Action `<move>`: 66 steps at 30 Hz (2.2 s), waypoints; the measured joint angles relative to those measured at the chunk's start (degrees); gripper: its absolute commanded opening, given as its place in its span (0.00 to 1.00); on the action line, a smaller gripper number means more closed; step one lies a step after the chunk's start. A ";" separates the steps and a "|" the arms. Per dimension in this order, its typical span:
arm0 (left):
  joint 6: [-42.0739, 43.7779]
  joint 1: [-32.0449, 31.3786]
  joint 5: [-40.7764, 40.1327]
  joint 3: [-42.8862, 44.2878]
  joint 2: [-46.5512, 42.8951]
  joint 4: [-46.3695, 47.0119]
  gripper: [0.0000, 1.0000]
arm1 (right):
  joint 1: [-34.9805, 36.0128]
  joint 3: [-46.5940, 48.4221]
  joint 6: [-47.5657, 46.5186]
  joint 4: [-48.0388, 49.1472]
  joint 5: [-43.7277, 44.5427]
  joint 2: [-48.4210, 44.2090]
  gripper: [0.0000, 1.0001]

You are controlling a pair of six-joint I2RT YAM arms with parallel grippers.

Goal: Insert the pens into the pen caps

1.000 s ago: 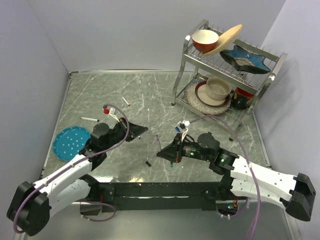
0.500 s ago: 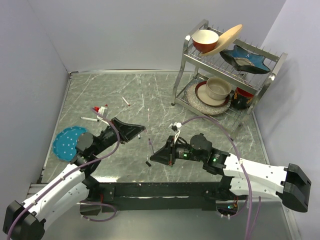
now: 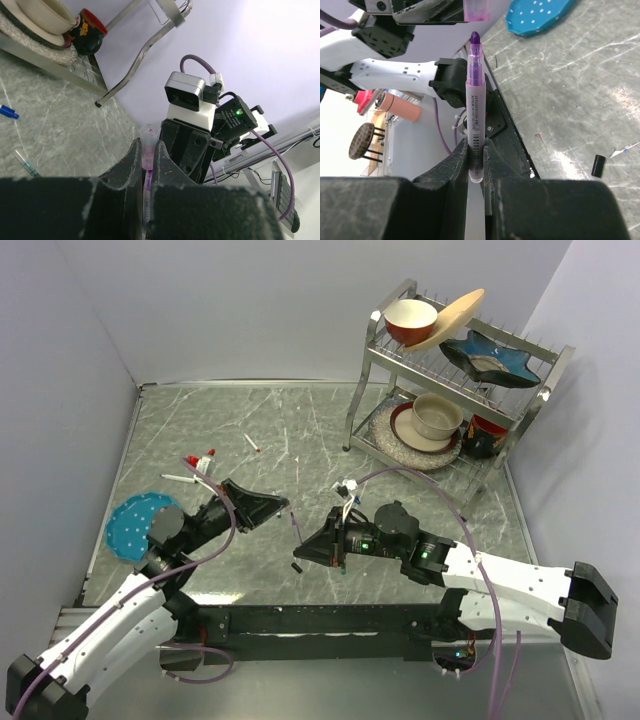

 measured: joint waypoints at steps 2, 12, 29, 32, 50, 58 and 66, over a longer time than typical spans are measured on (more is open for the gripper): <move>0.00 0.00 -0.02 0.00 0.20 -0.68 0.01 | 0.00 0.13 -0.04 -0.07 0.02 0.61 0.00; -0.26 0.00 0.00 0.00 0.44 -0.92 0.01 | 0.00 1.07 -0.20 -0.42 0.02 1.60 0.00; -0.87 -0.17 1.53 -3.91 -2.14 0.07 0.01 | 0.26 2.14 -1.22 -2.95 1.27 2.08 0.00; -0.90 -0.15 1.79 -4.24 -1.77 0.68 0.01 | 0.26 2.95 -1.27 -3.89 1.70 2.43 0.00; 0.94 -1.03 1.46 -4.09 -0.68 -2.51 0.62 | 0.13 9.42 -4.92 -10.32 3.50 4.39 0.00; 3.54 -1.03 -0.11 3.10 1.14 -7.63 0.65 | 0.11 9.20 -4.90 -8.81 2.45 4.35 0.00; 5.79 -1.03 -1.11 5.88 2.69 -10.99 0.63 | 0.11 8.13 -4.92 -8.41 1.86 3.21 0.00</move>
